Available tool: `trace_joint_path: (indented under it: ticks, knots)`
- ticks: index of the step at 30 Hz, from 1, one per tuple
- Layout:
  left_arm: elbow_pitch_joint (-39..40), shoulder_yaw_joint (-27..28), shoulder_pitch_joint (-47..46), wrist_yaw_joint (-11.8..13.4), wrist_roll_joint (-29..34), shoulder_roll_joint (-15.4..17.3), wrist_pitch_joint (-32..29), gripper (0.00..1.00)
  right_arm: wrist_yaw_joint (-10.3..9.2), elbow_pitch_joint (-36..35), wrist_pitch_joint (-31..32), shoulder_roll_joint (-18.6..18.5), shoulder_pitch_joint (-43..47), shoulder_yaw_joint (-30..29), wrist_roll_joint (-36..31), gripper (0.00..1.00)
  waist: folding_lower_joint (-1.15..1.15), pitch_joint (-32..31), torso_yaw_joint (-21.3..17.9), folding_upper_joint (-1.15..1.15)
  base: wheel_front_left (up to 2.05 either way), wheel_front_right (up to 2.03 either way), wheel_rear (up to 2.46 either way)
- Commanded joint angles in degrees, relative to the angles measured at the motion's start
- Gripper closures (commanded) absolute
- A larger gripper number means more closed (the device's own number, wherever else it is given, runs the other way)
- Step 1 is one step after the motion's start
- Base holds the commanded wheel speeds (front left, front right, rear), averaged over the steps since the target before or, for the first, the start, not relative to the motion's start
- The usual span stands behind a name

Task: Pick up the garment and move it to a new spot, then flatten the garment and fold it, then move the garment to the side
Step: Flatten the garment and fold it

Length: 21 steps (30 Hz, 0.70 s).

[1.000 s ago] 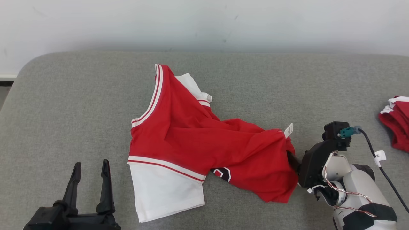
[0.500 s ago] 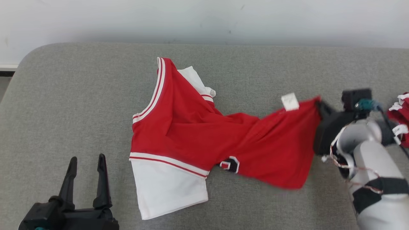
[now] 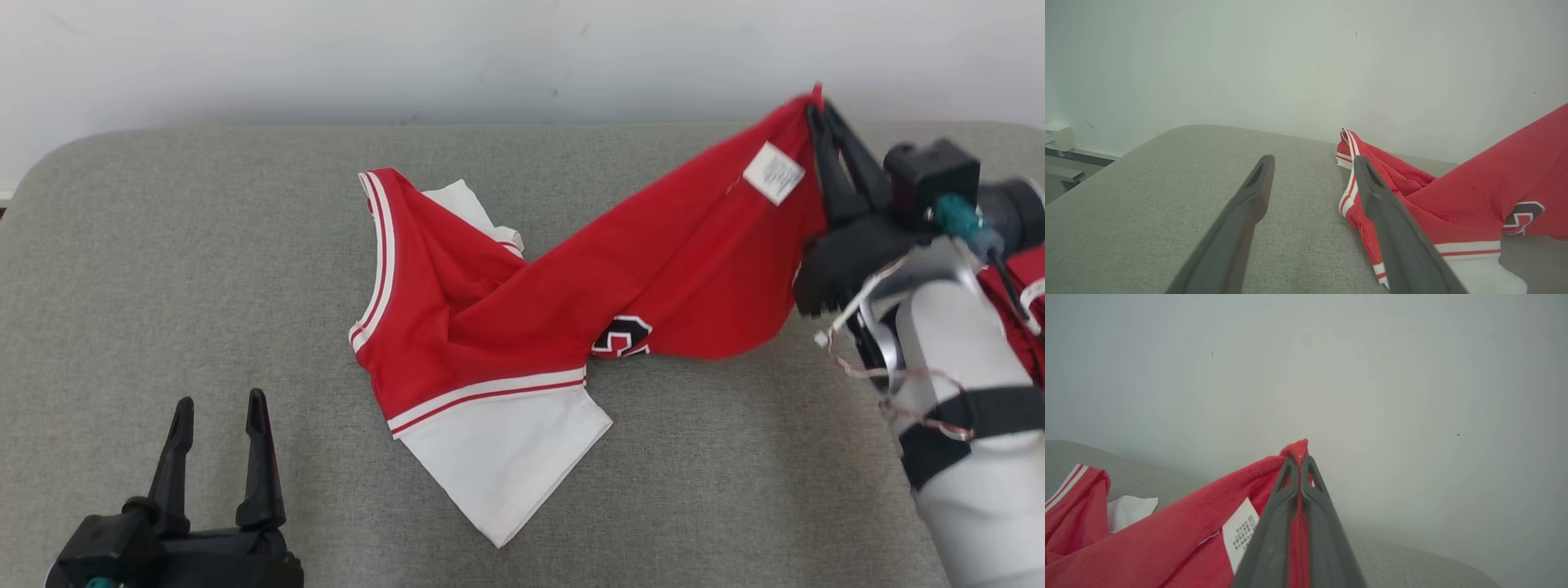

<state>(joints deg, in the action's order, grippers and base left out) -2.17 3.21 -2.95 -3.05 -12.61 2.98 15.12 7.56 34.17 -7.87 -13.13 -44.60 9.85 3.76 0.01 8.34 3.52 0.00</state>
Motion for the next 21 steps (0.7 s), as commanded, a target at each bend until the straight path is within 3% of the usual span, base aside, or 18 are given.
trace_joint_path:
  ticks: [1,9,14,19,20,21]
  knots:
    - [-0.1,0.2,0.6,0.1,0.2,-0.1,0.0,0.00,-0.15,-0.6,0.1,-0.9,2.1,0.2,0.9,1.00,-0.01,-0.4,-0.3,0.00,0.00,0.00,0.00]
    - [0.4,1.3,2.3,0.7,-0.6,-0.1,0.0,0.00,-0.15,-16.9,3.7,-2.6,25.1,-1.3,6.0,1.00,-0.01,-1.5,-2.8,0.00,0.00,0.00,0.00]
    - [0.6,1.8,1.6,0.8,-0.6,-0.1,0.0,0.00,-0.15,-25.7,7.5,-0.1,39.5,-4.8,5.8,1.00,-0.01,-1.6,-4.4,0.00,0.00,0.00,0.00]
    - [0.7,2.2,1.5,0.6,-0.5,-0.1,0.0,0.00,-0.15,-28.5,11.1,3.1,47.8,-6.2,5.5,1.00,-0.01,-1.9,-5.3,0.00,0.00,0.00,0.00]
    - [0.7,2.3,1.7,0.6,-0.5,-0.1,0.0,0.00,-0.15,-27.8,13.1,3.7,49.2,-6.5,6.0,0.95,-0.01,-2.0,-5.3,0.00,0.00,0.00,0.00]
    - [0.6,2.3,1.9,0.6,-0.5,-0.1,0.0,0.00,-0.15,-27.6,14.6,4.1,50.0,-7.1,6.3,0.17,-0.01,-2.2,-5.3,0.00,0.00,0.00,0.00]
